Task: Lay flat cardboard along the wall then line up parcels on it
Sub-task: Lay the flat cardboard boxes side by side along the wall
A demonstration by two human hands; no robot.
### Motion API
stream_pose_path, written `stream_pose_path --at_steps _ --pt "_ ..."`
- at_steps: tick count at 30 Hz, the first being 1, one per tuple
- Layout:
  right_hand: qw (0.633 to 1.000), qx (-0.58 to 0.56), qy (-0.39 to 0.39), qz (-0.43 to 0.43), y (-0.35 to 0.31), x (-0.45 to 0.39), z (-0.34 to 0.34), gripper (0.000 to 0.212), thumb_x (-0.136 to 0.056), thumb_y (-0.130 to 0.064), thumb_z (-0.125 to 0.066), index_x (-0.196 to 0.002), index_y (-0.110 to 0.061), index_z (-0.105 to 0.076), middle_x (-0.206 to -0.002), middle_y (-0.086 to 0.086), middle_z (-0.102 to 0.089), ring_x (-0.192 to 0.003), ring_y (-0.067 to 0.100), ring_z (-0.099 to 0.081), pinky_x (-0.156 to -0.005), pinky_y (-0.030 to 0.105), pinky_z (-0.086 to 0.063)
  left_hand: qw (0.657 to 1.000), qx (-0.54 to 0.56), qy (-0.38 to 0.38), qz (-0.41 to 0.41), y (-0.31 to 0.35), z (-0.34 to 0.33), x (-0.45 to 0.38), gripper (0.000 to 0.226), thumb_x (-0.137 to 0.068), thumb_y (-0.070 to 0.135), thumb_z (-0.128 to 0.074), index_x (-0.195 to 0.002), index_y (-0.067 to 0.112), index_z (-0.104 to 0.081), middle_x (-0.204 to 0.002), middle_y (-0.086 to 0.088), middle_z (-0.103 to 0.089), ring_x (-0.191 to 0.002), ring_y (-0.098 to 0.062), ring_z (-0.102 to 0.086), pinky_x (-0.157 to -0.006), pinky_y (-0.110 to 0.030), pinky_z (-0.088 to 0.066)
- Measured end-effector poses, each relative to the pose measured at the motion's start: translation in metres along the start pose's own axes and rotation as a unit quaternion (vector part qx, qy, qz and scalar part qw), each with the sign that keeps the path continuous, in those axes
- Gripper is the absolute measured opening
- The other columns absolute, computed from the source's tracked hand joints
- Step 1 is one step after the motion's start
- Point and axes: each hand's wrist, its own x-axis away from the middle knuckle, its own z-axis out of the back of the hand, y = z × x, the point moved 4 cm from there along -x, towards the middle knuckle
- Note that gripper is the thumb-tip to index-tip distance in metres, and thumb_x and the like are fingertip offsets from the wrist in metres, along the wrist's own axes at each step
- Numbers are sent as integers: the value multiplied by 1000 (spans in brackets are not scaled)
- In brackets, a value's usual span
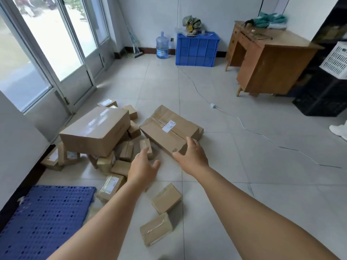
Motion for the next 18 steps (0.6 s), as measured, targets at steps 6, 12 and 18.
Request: stream_pose_path --at_steps 6,12,18 --pt "999 0 21 -28 27 -68 43 67 -88 -37 -60 -145 -17 -30 -147 4 -35 -131 25 -39 -103 37 -37 1000 -19 -9 -5 29 -29 -72 66 -91 36 -58 -147 19 -29 -142 -7 -45 -128 -24 -45 -97 -35 -39" --pt "998 3 35 -45 46 -152 80 58 -86 -37 -61 -135 -14 -40 -142 5 -40 -126 25 -43 -98 35 -40 1000 -2 -23 8 62 -58 -149 67 -91 36 -60 -147 19 -29 -147 -6 -43 -132 -25 -42 -101 -39 -38" --pt "999 -14 22 -43 71 -228 101 74 -89 -37 -61 -149 -15 -24 -154 3 -26 -138 22 -33 -106 33 -32 999 -7 -23 32 89 -84 -215 66 -90 33 -61 -147 19 -29 -144 -7 -45 -130 -27 -45 -99 -38 -39"
